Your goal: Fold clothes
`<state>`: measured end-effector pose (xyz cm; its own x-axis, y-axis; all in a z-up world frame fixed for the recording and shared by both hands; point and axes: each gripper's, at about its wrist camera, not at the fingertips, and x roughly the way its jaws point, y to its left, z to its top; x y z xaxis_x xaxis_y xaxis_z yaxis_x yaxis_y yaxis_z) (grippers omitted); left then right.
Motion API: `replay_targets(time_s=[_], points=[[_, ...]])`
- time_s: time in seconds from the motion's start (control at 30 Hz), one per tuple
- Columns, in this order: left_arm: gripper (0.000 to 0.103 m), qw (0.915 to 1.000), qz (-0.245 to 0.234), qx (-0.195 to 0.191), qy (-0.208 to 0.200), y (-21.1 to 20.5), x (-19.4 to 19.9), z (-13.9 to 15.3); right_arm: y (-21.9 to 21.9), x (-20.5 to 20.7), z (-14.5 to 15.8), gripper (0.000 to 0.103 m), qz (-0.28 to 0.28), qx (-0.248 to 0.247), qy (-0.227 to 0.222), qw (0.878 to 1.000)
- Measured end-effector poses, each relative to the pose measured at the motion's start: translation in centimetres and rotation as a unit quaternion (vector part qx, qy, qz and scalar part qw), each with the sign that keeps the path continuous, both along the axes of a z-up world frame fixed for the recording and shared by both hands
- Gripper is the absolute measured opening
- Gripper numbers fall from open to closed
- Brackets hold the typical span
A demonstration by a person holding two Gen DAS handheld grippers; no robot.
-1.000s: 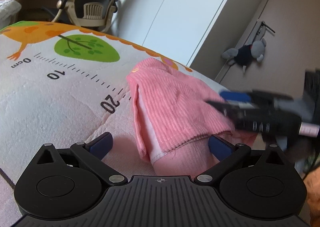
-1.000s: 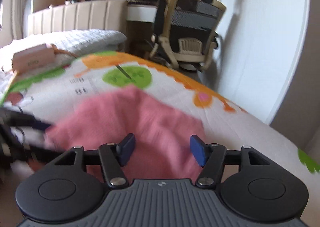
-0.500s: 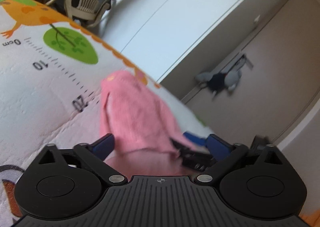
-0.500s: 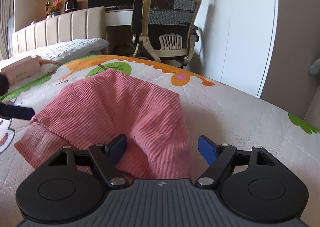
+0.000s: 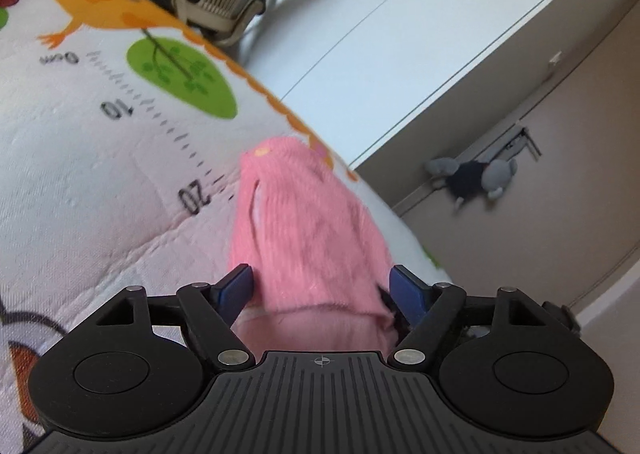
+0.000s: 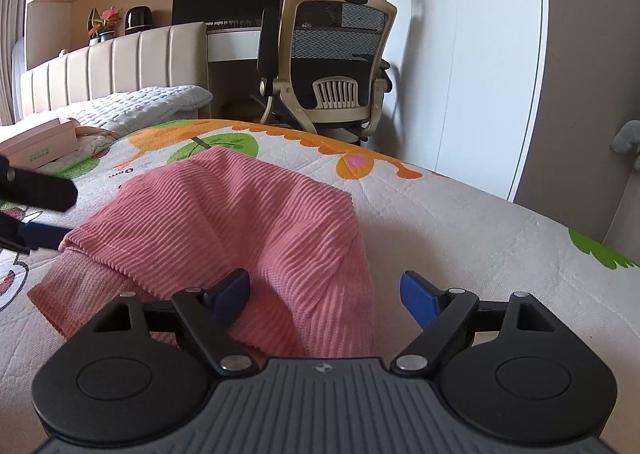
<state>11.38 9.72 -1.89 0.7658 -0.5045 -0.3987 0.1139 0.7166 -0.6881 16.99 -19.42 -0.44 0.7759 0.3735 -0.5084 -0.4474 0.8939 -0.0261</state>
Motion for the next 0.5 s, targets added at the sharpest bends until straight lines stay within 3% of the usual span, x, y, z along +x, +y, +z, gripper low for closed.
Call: replay_targets(time_s=[0.13,0.3,0.37,0.43,0.5], points=[[0.075,0.9995,-0.018,-0.003,-0.025,-0.3,-0.3,0.8,0.0,0.0,0.0,0.084,0.000,0.000,0.002,1.000],[0.072,0.9996,0.004,-0.022,0.016,0.4,0.6,-1.2,-0.1,0.0,0.0,0.085,0.000,0.000,0.002,1.000],[0.062,0.9994,0.013,-0.026,0.019,0.7,0.8,-1.5,-0.1,0.0,0.0,0.085,0.000,0.000,0.003,1.000],[0.031,0.9991,0.021,-0.029,0.021,1.1,1.0,-1.6,-0.1,0.0,0.0,0.085,-0.001,0.001,0.005,1.000],[0.019,0.9996,0.020,-0.019,-0.002,1.1,0.7,-0.7,-0.2,0.1,0.0,0.086,-0.001,0.003,0.007,1.000]])
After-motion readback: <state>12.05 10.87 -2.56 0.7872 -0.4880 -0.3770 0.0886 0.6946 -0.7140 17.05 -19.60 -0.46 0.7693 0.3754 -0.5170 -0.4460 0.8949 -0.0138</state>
